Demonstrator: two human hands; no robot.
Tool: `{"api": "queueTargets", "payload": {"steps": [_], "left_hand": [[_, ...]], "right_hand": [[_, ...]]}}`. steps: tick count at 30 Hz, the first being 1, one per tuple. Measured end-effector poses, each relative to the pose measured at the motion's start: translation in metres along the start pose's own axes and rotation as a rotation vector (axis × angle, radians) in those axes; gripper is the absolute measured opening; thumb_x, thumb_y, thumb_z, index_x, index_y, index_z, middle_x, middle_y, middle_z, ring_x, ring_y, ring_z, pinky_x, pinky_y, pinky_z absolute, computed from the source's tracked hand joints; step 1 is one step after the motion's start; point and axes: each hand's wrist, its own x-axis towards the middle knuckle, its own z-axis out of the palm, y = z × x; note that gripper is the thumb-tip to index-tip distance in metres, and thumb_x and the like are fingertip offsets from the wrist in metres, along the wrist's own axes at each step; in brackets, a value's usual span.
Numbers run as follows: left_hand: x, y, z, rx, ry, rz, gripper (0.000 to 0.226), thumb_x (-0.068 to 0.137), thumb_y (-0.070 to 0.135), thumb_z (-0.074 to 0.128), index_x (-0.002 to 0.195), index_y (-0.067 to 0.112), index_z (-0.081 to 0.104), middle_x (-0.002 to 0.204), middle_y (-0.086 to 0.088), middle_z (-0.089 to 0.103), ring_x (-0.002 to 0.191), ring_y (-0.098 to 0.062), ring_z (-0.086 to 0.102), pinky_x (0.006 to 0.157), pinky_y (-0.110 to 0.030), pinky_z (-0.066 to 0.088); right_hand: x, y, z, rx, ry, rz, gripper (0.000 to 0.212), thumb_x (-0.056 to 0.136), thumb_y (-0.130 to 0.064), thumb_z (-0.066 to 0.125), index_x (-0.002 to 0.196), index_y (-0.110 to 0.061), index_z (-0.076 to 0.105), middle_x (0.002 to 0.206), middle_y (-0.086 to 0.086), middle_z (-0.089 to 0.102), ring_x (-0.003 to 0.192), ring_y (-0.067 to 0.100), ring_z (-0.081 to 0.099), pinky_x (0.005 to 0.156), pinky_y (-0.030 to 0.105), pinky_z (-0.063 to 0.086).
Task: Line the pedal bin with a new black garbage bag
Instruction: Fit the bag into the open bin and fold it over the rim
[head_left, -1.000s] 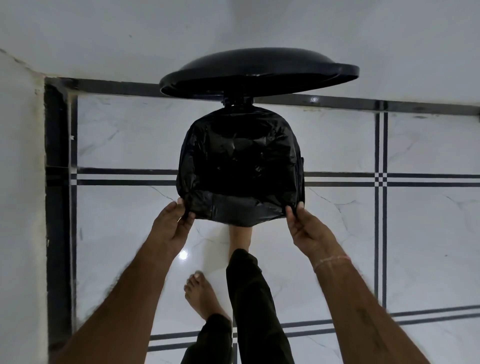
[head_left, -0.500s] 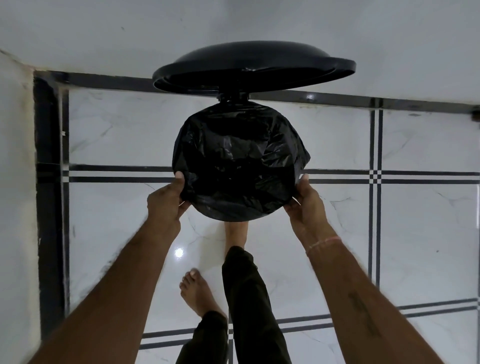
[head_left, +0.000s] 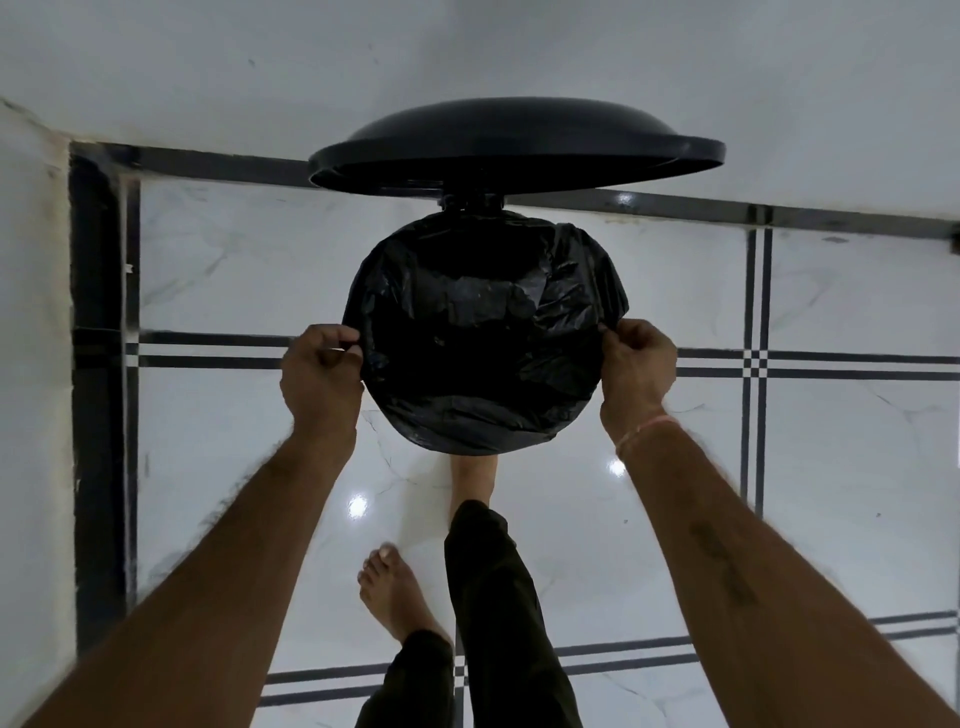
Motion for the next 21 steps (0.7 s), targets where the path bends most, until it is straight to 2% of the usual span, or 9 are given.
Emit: {"api": "queueTargets", "payload": {"steps": [3,5,7,10,12,13,16,18,21], "left_hand": [[-0.001,-0.001,0.000,0.105,-0.011,0.052,0.029,0.095,0.000,0.058,0.113,0.016,0.075,0.094,-0.014,0.071,0.089,-0.036,0.066,0.094,-0.049,0.056],[-0.002,0.000,0.001,0.081,-0.044,0.071,0.028,0.099,0.002,0.054,0.113,0.016,0.075,0.098,-0.008,0.074,0.089,-0.024,0.063,0.091,-0.043,0.054],[0.002,0.002,0.003,0.037,-0.104,0.054,0.023,0.106,0.012,0.049,0.099,0.016,0.071,0.084,0.001,0.065,0.080,-0.015,0.056,0.081,-0.035,0.046],[0.011,0.010,0.008,0.039,-0.141,-0.025,0.056,0.110,0.044,0.042,0.070,0.004,0.049,0.069,-0.007,0.040,0.068,-0.019,0.038,0.071,-0.034,0.033],[0.017,0.016,0.011,0.060,-0.162,-0.052,0.062,0.106,0.054,0.046,0.063,0.010,0.035,0.066,-0.009,0.032,0.068,-0.024,0.034,0.069,-0.035,0.031],[0.019,0.019,0.012,0.065,-0.166,-0.069,0.062,0.105,0.055,0.050,0.064,0.010,0.036,0.068,-0.012,0.031,0.071,-0.026,0.035,0.071,-0.036,0.031],[0.025,0.025,0.017,0.000,-0.134,-0.111,0.055,0.100,0.054,0.061,0.072,0.008,0.048,0.075,-0.013,0.041,0.072,-0.024,0.042,0.070,-0.032,0.038],[0.030,0.028,0.019,-0.065,-0.112,-0.112,0.047,0.099,0.048,0.065,0.068,0.014,0.053,0.071,-0.003,0.053,0.067,-0.016,0.051,0.064,-0.024,0.043],[0.038,0.034,0.018,-0.129,-0.134,-0.127,0.036,0.101,0.034,0.066,0.070,0.018,0.057,0.069,0.004,0.058,0.054,-0.003,0.059,0.050,-0.014,0.046]], "right_hand": [[0.005,-0.007,0.002,-0.013,-0.043,-0.039,0.008,0.088,-0.006,0.071,0.088,-0.012,0.077,0.083,0.005,0.077,0.078,0.021,0.069,0.087,0.044,0.066],[0.009,-0.014,0.004,-0.015,-0.056,-0.057,0.011,0.089,-0.007,0.070,0.094,-0.015,0.076,0.092,0.010,0.079,0.082,0.029,0.075,0.082,0.044,0.066],[0.013,-0.022,0.006,0.015,-0.064,-0.068,0.017,0.088,-0.004,0.065,0.094,-0.019,0.069,0.091,0.010,0.076,0.075,0.028,0.071,0.073,0.038,0.062],[0.019,-0.035,0.009,-0.020,-0.124,-0.082,0.029,0.082,0.005,0.055,0.092,-0.015,0.075,0.085,0.006,0.074,0.074,0.021,0.066,0.076,0.037,0.062],[0.025,-0.042,0.012,-0.033,-0.155,-0.082,0.024,0.084,-0.005,0.059,0.093,-0.009,0.081,0.081,0.004,0.075,0.076,0.019,0.068,0.080,0.036,0.063],[0.027,-0.045,0.014,-0.035,-0.169,-0.080,0.020,0.088,-0.017,0.064,0.090,-0.007,0.082,0.078,0.003,0.074,0.075,0.019,0.068,0.079,0.035,0.062],[0.033,-0.048,0.018,-0.110,-0.210,-0.141,0.042,0.089,-0.054,0.072,0.080,-0.013,0.081,0.066,-0.009,0.073,0.068,0.011,0.069,0.072,0.025,0.060],[0.039,-0.047,0.023,-0.159,-0.220,-0.168,0.031,0.085,-0.050,0.080,0.070,-0.023,0.077,0.063,-0.014,0.074,0.067,0.007,0.070,0.073,0.025,0.062],[0.052,-0.049,0.030,-0.165,-0.190,-0.115,0.024,0.084,-0.030,0.085,0.066,-0.021,0.071,0.071,-0.004,0.073,0.071,0.016,0.068,0.083,0.035,0.066]]}}
